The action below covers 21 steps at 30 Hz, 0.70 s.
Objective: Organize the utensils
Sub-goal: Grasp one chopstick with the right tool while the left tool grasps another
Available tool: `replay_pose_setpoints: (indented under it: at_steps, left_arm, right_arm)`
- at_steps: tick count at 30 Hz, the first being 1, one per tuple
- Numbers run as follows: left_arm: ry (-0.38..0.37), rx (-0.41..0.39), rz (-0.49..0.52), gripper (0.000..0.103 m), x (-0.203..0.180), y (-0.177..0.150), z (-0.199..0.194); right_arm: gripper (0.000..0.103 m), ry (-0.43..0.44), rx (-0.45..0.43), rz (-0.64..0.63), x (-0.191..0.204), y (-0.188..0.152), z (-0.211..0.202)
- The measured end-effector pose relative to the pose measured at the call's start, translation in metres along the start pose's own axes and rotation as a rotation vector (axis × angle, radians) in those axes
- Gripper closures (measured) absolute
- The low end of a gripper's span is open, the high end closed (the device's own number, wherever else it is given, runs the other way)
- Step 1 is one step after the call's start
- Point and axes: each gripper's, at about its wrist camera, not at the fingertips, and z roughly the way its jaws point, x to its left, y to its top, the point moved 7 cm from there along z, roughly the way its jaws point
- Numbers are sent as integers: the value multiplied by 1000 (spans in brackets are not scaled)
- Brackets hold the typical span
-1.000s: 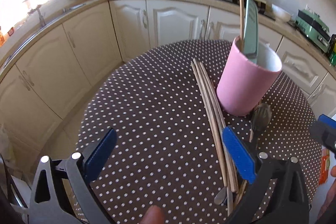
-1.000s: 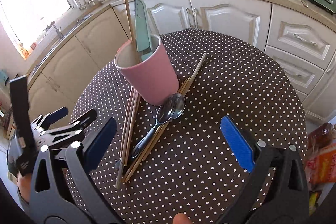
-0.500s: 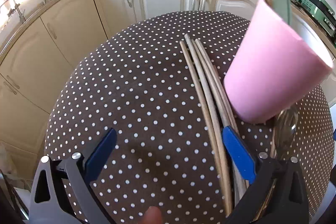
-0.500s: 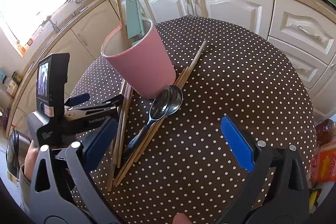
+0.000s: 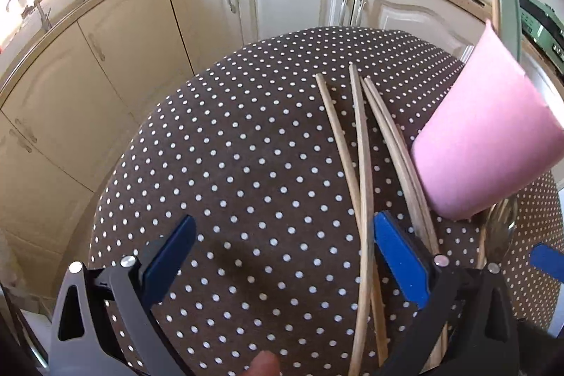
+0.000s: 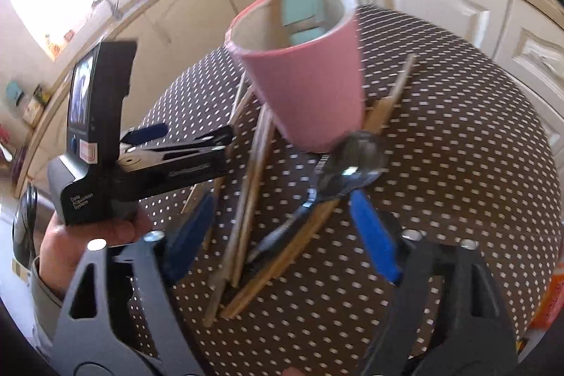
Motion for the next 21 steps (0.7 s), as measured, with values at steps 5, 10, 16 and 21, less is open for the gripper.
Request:
replay_pose_setpoints:
  at_steps: [5, 10, 16, 21]
  left_arm:
    - [-64, 9, -14, 16, 4, 8, 5]
    - [-102, 12, -13, 26, 8, 13, 5]
    - [-103, 29, 42, 28, -2, 22, 11]
    - [-122, 28, 55, 69, -11, 23, 11]
  right_arm:
    - [69, 31, 52, -10, 13, 7, 27]
    - [74, 36, 76, -27, 22, 14, 42]
    - [77, 2, 96, -24, 19, 29, 61]
    - [88, -7, 120, -36, 24, 31, 68]
